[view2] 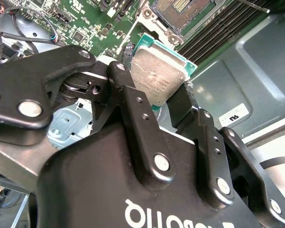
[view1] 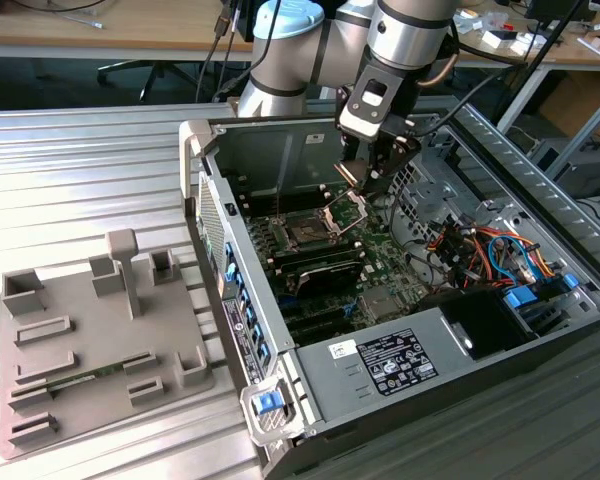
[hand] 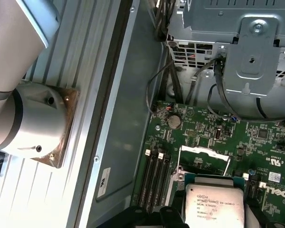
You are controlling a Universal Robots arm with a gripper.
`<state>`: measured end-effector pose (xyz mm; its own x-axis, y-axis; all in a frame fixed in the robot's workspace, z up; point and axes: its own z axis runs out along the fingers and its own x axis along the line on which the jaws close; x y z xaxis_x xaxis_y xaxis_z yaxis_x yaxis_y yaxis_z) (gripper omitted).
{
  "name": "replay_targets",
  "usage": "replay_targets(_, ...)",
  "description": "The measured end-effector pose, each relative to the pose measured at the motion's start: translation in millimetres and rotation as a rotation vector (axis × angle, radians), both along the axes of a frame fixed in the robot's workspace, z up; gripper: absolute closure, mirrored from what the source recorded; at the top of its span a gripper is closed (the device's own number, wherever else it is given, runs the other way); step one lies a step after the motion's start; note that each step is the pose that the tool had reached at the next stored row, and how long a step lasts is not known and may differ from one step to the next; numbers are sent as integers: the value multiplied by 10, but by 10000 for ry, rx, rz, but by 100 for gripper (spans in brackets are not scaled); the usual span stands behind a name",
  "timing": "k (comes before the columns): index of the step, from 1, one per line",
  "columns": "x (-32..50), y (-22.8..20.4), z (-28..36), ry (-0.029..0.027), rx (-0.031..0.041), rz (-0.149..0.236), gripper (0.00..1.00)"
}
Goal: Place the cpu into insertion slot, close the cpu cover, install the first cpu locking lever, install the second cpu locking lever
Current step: 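Place the cpu into insertion slot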
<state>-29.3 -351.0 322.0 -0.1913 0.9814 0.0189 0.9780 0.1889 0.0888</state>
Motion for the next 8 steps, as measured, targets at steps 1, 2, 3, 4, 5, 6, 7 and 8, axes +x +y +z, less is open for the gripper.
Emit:
replay_targets(1,0,0,0,0,0,-21,45)
replay_targets(2,0,0,0,0,0,-46,45)
replay_targets(3,0,0,0,0,0,-79,45)
replay_targets(4,0,0,0,0,0,-96,45)
replay_targets(5,0,0,0,0,0,-119,45)
replay_targets(6,0,0,0,0,-1,-145,45)
replay_targets(7,0,0,0,0,0,-163,45)
replay_targets(8,0,0,0,0,0,-178,45)
